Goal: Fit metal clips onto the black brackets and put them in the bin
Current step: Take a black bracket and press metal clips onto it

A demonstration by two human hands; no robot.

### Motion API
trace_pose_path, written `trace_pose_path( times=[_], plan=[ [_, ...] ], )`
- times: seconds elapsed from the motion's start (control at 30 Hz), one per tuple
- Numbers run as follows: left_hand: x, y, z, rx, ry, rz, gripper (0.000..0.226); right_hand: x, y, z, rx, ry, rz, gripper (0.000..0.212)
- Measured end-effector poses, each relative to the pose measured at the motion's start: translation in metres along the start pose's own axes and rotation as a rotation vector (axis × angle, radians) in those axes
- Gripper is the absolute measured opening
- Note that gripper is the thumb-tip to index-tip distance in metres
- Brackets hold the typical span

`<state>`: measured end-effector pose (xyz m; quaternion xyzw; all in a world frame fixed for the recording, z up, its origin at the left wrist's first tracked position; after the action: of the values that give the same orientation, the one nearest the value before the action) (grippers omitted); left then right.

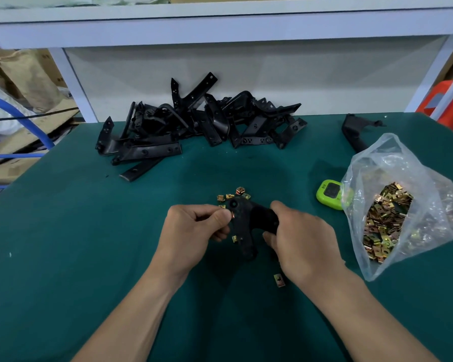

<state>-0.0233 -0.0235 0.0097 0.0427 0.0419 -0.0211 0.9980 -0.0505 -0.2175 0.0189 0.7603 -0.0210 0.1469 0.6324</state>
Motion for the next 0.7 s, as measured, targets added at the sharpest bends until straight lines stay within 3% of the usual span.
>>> trace_pose_path(
  times=[0.17,0.3,0.43,0.57,0.7],
  plan=[
    [0.000,-0.006,-0.004,-0.036,0.003,0.145,0.016,-0.001,-0.006,-0.008,-0.024,-0.020,0.028,0.036],
    [0.000,-0.010,-0.003,0.038,0.017,0.275,0.020,0.000,-0.008,-0.012,0.168,-0.014,0.113,0.027],
    [-0.003,-0.014,-0.003,0.064,0.027,0.262,0.028,-0.001,-0.007,-0.011,0.171,0.013,0.140,0.015],
    [-0.006,-0.020,-0.003,0.189,0.027,0.165,0.011,-0.001,-0.008,-0.008,0.188,0.008,0.133,0.009],
    [-0.007,-0.021,-0.002,0.283,0.025,0.260,0.028,0.000,-0.009,-0.009,0.201,-0.003,0.160,0.010]
  ],
)
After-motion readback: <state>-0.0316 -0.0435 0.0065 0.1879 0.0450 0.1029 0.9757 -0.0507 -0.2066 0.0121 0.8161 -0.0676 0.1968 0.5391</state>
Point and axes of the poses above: each hand's wrist, its own x-axis towards the middle knuckle, its own y-axis out of the back of the hand, z = x × y, the point moved 2 cm from there along x, towards the middle knuckle, and after that the axes turned 9 degrees about y, right-handed, at the moved point
